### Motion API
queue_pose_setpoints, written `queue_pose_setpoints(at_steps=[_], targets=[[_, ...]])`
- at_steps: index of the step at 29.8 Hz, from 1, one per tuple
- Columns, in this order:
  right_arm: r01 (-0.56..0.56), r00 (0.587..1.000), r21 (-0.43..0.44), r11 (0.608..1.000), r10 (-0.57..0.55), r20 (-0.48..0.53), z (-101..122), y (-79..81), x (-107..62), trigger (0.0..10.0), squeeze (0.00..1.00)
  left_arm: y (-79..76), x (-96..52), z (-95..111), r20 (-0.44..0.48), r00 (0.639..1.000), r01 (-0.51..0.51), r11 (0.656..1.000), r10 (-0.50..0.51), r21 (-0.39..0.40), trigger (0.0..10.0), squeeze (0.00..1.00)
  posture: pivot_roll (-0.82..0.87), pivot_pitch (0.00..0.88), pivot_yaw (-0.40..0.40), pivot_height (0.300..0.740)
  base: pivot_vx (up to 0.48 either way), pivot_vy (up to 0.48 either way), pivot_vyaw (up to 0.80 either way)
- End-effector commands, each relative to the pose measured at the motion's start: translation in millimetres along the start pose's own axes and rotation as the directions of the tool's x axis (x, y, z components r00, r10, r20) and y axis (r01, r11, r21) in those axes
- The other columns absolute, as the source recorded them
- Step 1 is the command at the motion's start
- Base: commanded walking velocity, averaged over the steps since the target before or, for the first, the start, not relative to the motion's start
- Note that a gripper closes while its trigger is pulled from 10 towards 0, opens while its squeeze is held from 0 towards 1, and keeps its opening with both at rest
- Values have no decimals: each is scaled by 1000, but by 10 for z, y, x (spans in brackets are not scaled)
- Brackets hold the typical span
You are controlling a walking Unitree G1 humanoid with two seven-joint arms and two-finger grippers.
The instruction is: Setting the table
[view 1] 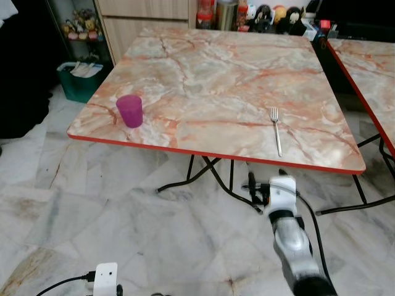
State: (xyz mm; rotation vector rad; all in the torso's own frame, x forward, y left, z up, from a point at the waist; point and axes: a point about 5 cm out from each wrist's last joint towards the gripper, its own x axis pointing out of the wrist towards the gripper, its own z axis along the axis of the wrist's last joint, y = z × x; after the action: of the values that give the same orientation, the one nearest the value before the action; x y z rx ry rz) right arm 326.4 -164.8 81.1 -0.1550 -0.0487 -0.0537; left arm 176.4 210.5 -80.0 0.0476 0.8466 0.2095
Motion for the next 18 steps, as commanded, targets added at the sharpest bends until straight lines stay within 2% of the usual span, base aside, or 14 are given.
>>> queue_pose_setpoints(at_steps=[1, 4, 6, 9, 18], targets=[[23, 999, 6, 1000, -23, -37, -26, -16, 30, 10000, 0, -14, -11, -46, -17, 1000, -2, 1000, 2, -4, 10000, 0, 77, 119, -21, 715, 0, 0, 0], [24, 999, 2, 1000, -24, -40, -20, -15, 35, 10000, 0, -14, -11, -46, -17, 1000, -2, 1000, 2, -4, 10000, 0, 77, 119, -21, 715, 0, 0, 0], [32, 999, 51, 998, -30, -36, 143, 32, 214, 10000, 0, -17, -6, -30, -14, 1000, -5, 1000, 5, -11, 10000, 0, 76, 114, -23, 715, 246, 0, -628], [32, 999, 102, 994, -29, -27, 212, 67, 274, 10000, 0, -26, -6, -30, -14, 1000, -4, 1000, 4, -12, 10000, 0, 77, 112, -25, 715, 247, 0, -788], [-5, 999, 136, 991, 10, -38, 281, 252, 339, 10000, 0, -27, -4, -26, -14, 1000, -7, 1000, 7, -18, 10000, 0, 83, 110, -26, 715, 246, 0, 0]])
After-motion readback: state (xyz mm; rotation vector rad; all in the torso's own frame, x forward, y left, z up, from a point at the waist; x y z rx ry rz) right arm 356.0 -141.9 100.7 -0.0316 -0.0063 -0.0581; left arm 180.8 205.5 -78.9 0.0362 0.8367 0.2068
